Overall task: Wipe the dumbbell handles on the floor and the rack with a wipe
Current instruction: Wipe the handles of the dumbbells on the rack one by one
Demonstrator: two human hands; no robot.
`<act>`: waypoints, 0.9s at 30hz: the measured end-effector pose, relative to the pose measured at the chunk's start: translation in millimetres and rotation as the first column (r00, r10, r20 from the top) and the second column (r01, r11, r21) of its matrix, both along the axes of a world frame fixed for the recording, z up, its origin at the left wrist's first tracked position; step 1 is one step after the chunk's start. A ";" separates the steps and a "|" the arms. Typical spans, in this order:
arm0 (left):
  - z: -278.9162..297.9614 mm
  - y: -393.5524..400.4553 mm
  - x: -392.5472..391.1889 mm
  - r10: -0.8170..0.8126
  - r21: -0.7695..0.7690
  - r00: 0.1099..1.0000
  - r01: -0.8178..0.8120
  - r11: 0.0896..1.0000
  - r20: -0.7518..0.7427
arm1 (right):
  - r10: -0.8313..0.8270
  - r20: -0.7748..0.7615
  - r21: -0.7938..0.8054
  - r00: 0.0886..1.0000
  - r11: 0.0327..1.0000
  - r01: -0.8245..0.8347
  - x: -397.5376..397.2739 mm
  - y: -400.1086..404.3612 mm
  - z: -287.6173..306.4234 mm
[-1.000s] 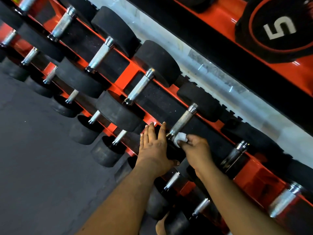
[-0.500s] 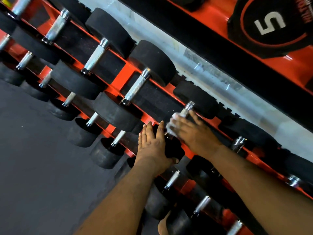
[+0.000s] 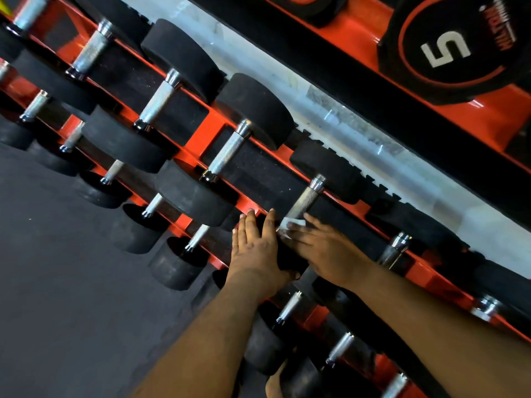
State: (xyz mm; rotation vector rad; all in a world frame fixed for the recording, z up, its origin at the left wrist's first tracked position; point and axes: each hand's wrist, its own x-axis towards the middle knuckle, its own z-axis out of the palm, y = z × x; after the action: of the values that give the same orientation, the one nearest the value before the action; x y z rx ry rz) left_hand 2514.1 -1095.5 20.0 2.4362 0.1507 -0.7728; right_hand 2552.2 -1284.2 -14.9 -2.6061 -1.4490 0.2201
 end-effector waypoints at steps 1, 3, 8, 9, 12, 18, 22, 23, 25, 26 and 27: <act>-0.4 0.1 0.2 -0.001 0.003 1.000 0.001 1.000 0.004 | -0.059 -0.043 0.042 0.997 0.997 0.061 -7.6 -5.9 -2.1; -1.8 -0.2 -0.4 0.000 0.005 1.000 0.000 1.000 -0.001 | -0.322 -0.203 0.172 0.925 0.918 0.358 -19.9 -15.9 -5.8; -0.8 -1.7 1.4 -0.008 0.013 1.000 0.008 1.000 -0.010 | -0.425 -0.893 -0.002 -0.149 -0.327 0.945 9.6 18.3 7.6; -1.4 -1.3 0.4 -0.005 0.015 1.000 0.005 1.000 -0.014 | -0.263 -0.943 -0.075 -0.207 -0.435 0.897 16.6 32.1 7.2; 0.2 -1.5 0.0 0.000 0.005 1.000 0.000 1.000 -0.020 | -0.125 -0.958 -0.183 -0.257 -0.420 0.889 14.6 64.7 1.3; 1.6 0.7 1.5 -0.020 -0.006 0.999 0.020 1.000 -0.033 | -0.103 -0.906 -0.393 -0.411 -0.160 0.906 6.1 61.9 21.7; 4.9 0.9 3.6 -0.044 0.009 0.997 0.044 0.999 -0.056 | 0.095 -0.955 -0.292 -0.280 -0.452 0.843 48.7 53.0 25.1; 5.2 0.5 3.9 -0.048 0.011 0.997 0.049 0.999 -0.058 | 0.150 -0.943 -0.331 -0.296 -0.457 0.825 49.8 55.7 19.8; 4.8 0.8 3.6 -0.055 0.011 0.997 0.056 0.998 -0.053 | 0.220 -0.895 -0.443 -0.389 -0.325 0.836 40.7 64.9 5.9; 4.3 1.5 3.2 -0.059 0.011 0.997 0.060 0.998 -0.051 | 0.232 -0.877 -0.472 -0.420 -0.257 0.843 35.5 69.3 2.3; 4.3 1.3 3.0 -0.062 0.011 0.997 0.063 0.998 -0.049 | 0.237 -0.873 -0.476 -0.426 -0.224 0.850 33.7 69.1 -0.4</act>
State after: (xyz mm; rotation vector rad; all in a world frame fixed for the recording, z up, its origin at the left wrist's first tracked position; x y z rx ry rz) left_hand 2517.2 -1094.1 24.3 2.4455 0.0988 -0.8621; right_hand 2585.9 -1215.1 -15.4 -0.9530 0.9364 0.5203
